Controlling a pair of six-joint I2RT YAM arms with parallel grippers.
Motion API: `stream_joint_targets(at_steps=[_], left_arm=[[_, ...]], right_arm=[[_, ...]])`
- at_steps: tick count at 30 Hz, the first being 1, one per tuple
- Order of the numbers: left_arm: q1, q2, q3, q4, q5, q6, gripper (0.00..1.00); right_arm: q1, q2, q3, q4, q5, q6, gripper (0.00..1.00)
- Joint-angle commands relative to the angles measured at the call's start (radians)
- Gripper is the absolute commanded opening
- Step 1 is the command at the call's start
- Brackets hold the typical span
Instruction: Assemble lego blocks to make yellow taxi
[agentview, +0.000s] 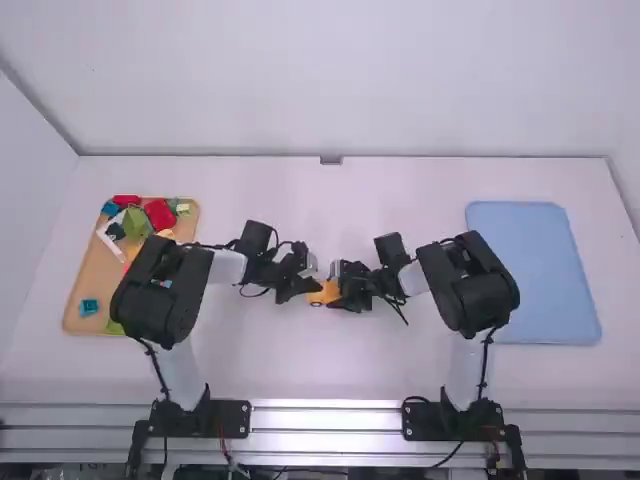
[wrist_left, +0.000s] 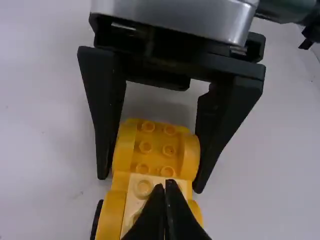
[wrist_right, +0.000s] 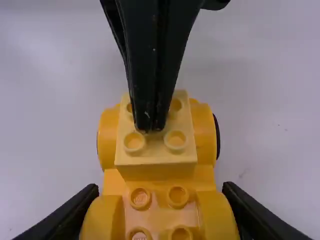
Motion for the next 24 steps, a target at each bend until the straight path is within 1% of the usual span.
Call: stream_joint_targets(at_steps=[1, 3, 7, 11, 12, 13, 14, 15, 16, 17, 19, 21, 22, 24], left_arm=[[-0.007, 0.023, -0.018, -0.035, -0.185, 0.014, 0.02], [-0.011, -0.003, -0.005, -0.047, -0.163, 0.035, 0.02], [-0.001, -0.118, 0.039, -0.084, -0.088, 0.121, 0.02], [-0.003, -0.217, 0.056, -0.073, -0.158, 0.107, 0.02], [-0.003, -0.239, 0.057, -0.068, -0.193, 0.089, 0.08], [-0.001, -0.248, 0.058, -0.067, -0.209, 0.079, 0.16], [-0.001, -0.266, 0.059, -0.063, -0.249, 0.053, 0.37], [-0.004, -0.277, 0.060, -0.059, -0.277, 0.026, 0.97], [-0.002, -0.292, 0.059, -0.055, -0.314, -0.010, 0.99], [-0.001, -0.306, 0.059, -0.056, -0.355, -0.046, 0.99], [-0.004, -0.314, 0.059, -0.056, -0.382, -0.068, 0.99], [0.000, -0.327, 0.059, -0.056, -0.457, -0.135, 0.99], [0.000, -0.328, 0.059, -0.056, -0.469, -0.145, 0.99], [0.004, -0.336, 0.059, -0.051, -0.493, -0.203, 0.99]], right_arm=[[0.003, -0.022, -0.011, -0.004, -0.003, 0.010, 0.56], [0.003, -0.022, -0.011, -0.003, -0.003, 0.010, 0.56], [0.003, -0.022, -0.011, -0.003, -0.003, 0.010, 0.56], [0.003, -0.022, -0.011, -0.003, -0.003, 0.010, 0.56], [0.003, -0.022, -0.011, -0.003, -0.002, 0.008, 0.57], [0.003, -0.022, -0.011, -0.002, -0.002, 0.007, 0.58], [0.003, -0.022, -0.011, 0.002, 0.003, 0.006, 0.58], [0.003, -0.022, -0.010, 0.005, 0.010, 0.010, 0.62], [0.003, -0.022, -0.010, 0.007, 0.029, 0.010, 0.62], [0.003, -0.022, -0.010, 0.007, 0.048, 0.010, 0.64], [0.003, -0.022, -0.011, 0.006, 0.055, 0.010, 0.66], [0.003, -0.022, -0.010, 0.004, 0.053, 0.010, 0.79], [0.003, -0.023, -0.011, 0.004, 0.053, 0.010, 0.81], [0.000, -0.027, -0.010, 0.004, 0.053, 0.010, 0.94]])
